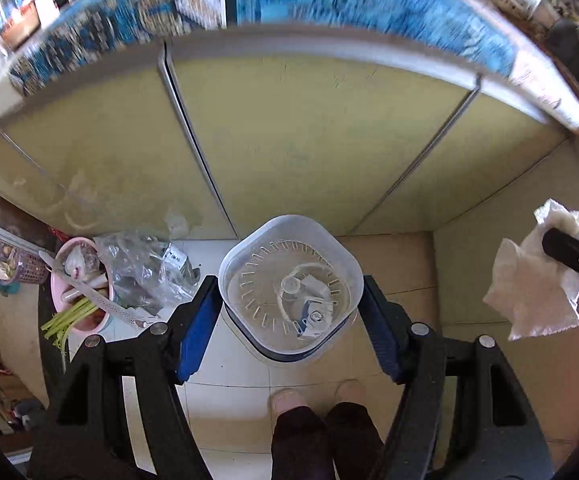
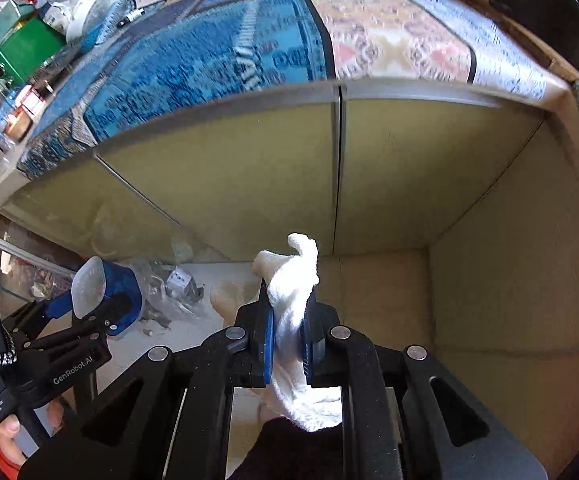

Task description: Collect trash

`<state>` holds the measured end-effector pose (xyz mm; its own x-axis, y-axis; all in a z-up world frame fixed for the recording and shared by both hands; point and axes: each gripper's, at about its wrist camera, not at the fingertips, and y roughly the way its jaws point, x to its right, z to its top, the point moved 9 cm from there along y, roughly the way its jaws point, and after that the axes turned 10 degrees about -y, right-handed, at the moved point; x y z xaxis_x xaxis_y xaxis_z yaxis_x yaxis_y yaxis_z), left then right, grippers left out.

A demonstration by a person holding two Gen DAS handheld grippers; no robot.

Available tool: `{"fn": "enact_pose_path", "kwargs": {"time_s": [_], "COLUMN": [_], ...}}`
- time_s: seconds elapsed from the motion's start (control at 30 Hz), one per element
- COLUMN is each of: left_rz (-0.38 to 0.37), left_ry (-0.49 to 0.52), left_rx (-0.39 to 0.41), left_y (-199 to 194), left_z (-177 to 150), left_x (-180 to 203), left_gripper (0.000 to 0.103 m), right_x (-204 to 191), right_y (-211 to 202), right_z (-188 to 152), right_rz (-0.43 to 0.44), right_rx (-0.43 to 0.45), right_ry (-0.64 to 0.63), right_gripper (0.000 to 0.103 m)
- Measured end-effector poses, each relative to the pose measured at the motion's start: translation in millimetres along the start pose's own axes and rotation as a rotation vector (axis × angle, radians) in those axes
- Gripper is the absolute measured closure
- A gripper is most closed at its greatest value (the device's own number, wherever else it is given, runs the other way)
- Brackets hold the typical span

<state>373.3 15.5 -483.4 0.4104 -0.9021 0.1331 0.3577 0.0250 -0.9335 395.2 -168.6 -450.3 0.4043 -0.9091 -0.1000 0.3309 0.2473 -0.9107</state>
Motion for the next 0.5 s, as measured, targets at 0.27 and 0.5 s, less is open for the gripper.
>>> {"fn": "enact_pose_path", "kwargs": {"time_s": [0.27,0.5], "left_rz": [0.062,0.017], "left_ry": [-0.051,-0.114], "left_rx": [-0.089,-0.175], "left_y": [145,260], "left_z": [-41,-91], "left_x": [-18,-19], "left_gripper": [0.035,0.035], "right_x": [30,34], "right_y": [139,233], "right_z": [-41,-63], "right_rz": [0.041,0.055], "right_rx": [-0.083,-0.103], "right_ry": [0.051,0.029], "right_gripper": [0.093,0.093]}}
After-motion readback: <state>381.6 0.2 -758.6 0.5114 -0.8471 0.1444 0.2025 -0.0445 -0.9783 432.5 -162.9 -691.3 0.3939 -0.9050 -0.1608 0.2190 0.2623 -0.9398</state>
